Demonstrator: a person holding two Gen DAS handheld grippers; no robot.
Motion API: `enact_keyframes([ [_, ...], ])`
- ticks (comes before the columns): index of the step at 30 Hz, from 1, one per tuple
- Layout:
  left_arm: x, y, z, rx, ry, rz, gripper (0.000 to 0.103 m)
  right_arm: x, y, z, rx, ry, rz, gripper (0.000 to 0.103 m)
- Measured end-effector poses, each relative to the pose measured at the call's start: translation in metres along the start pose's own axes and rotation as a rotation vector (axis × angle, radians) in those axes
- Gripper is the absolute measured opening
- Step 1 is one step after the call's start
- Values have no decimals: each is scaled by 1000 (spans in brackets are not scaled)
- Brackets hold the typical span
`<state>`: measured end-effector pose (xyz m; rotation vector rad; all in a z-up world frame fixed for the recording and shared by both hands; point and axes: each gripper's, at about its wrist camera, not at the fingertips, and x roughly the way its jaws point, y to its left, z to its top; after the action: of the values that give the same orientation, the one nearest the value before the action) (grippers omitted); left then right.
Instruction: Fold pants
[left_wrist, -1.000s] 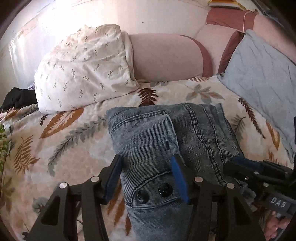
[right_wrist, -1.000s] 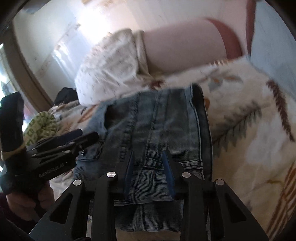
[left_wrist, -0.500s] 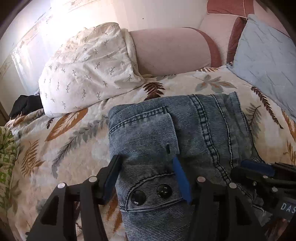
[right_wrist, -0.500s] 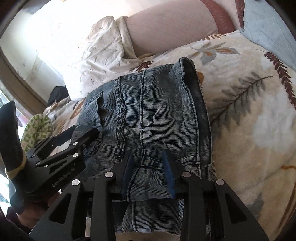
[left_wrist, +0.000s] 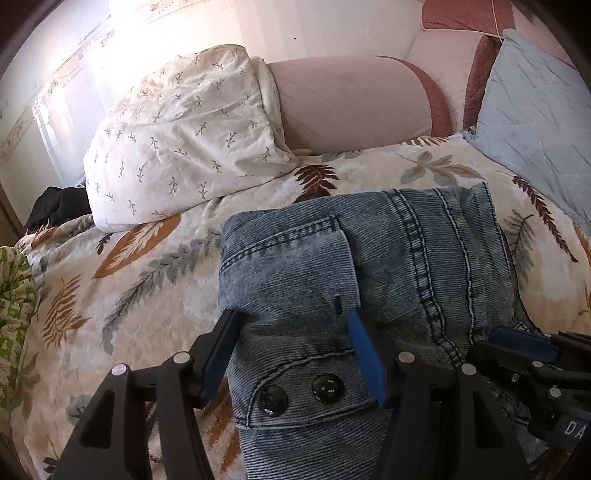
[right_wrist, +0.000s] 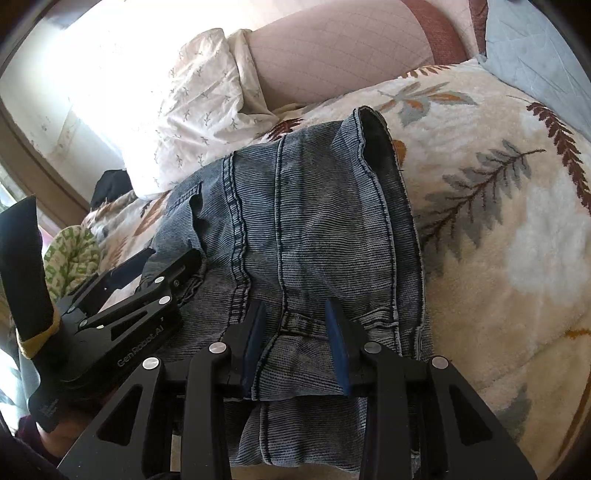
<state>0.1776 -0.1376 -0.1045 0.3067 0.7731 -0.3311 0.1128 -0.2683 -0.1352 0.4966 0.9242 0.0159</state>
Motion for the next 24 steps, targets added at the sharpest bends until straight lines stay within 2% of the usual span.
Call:
enact_keyframes([
  [3, 4, 0, -1, 0, -11, 3, 67, 1, 1, 0, -4, 1, -4, 32],
  [9, 8, -5, -4, 24, -37, 53, 72, 4, 1, -1, -15, 5, -8, 32],
  [12, 0, 2, -1, -23, -28, 62, 84, 5, 2, -1, -17, 2, -5, 33],
  [13, -5, 6, -1, -42, -21, 52, 92, 4, 3, -1, -19, 0, -2, 34],
  [14, -10, 10, 0, -55, -15, 39, 99, 4, 4, -1, -19, -4, 7, 37],
  [16, -29, 15, 1, -67, -40, 51, 99, 3, 8, -2, -37, -14, -5, 38],
  [21, -91, 31, 2, -53, -172, 130, 103, 3, 9, -3, -58, -21, -16, 39],
  [24, -126, 45, 6, -83, -216, 131, 103, 3, 9, -4, -61, -27, -16, 39],
])
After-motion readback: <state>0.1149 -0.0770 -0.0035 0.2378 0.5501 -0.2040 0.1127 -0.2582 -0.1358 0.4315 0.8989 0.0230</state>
